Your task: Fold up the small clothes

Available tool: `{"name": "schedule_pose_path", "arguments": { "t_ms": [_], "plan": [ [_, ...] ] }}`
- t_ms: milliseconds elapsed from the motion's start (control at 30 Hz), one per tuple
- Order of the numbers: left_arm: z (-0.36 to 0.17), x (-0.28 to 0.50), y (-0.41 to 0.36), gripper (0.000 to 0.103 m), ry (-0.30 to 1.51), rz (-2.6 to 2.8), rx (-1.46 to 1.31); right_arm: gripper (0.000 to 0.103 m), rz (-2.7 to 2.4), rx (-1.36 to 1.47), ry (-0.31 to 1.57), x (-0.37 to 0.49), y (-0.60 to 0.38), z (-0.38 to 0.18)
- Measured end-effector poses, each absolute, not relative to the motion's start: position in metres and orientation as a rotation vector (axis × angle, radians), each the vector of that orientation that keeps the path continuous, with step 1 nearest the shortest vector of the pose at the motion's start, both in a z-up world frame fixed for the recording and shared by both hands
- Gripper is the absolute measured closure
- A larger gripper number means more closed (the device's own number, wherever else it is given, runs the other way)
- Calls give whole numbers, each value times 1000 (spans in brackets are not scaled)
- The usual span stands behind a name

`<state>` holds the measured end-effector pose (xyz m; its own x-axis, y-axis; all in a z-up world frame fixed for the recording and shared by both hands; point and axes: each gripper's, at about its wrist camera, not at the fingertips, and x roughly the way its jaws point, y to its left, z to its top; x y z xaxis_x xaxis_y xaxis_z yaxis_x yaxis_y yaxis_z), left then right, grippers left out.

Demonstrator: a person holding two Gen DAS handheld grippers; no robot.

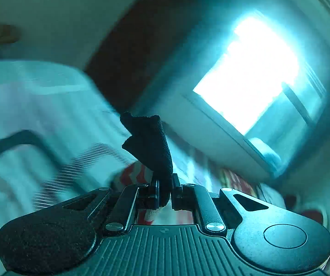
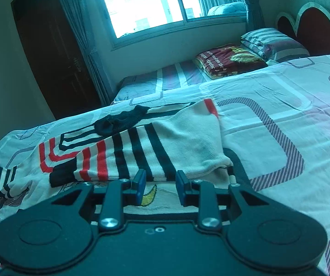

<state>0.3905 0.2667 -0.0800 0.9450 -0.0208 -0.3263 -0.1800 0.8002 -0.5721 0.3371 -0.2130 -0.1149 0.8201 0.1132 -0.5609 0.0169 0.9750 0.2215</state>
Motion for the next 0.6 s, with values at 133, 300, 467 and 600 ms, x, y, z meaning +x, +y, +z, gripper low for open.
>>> {"name": "schedule_pose_path", "arguments": {
  "t_ms": [133,300,467,600],
  "plan": [
    [-75,449,144,94,451,-112,-499,74,47,303,598,334,-221,-112],
    [-119,512,9,94,638,-245,-317,74,4,353,584,335,-232,-111],
    [-157,489,-78,57,752,-315,-109,53,-4,444,599,343,-241,-118],
    [-116,439,-41,34,627,-327,-101,35,81,476,592,358,-225,-123]
  ]
}}
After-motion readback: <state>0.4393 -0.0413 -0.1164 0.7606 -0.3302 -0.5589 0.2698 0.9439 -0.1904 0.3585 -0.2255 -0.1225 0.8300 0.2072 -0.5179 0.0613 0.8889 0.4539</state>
